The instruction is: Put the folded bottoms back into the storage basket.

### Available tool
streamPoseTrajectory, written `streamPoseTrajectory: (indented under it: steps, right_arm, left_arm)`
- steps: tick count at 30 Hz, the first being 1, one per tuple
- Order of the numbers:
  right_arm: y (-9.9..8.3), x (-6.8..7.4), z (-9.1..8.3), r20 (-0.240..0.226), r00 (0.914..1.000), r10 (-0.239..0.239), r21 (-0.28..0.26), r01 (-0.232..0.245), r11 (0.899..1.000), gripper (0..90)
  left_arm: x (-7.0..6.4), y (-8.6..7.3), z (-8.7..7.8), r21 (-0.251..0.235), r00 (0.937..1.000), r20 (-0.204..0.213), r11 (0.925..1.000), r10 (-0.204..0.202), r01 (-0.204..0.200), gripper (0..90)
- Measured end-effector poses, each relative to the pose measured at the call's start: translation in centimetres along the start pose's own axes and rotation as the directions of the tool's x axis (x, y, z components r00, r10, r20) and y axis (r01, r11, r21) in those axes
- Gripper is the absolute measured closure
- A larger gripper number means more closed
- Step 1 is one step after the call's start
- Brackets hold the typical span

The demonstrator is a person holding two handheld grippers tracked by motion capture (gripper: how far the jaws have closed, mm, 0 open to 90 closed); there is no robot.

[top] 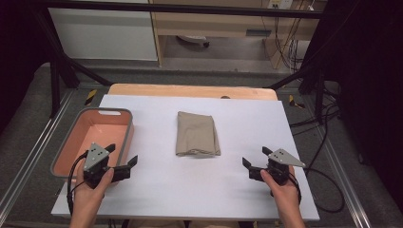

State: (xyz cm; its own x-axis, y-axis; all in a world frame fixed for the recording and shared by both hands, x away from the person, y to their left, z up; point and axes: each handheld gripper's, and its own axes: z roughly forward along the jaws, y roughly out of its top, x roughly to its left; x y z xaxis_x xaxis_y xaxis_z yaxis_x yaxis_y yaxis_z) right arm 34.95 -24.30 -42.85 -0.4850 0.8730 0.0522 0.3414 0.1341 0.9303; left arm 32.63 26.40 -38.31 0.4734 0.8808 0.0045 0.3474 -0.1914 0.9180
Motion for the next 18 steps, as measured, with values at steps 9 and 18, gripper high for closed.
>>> streamPoseTrajectory:
  steps: [9,18]
  right_arm:
    - [-0.1,0.3,0.2,-0.006,0.9999,0.014,0.025,-0.014,1.0,9.2]
    - [-0.1,0.7,0.5,-0.021,0.9992,0.036,0.06,-0.034,0.998,9.2]
  left_arm:
    - [-0.9,0.2,0.0,-0.012,0.9997,0.012,0.9997,0.022,-0.022,7.4]
    - [-3.2,0.9,0.3,-0.027,0.9965,0.052,0.9976,0.066,-0.064,6.6]
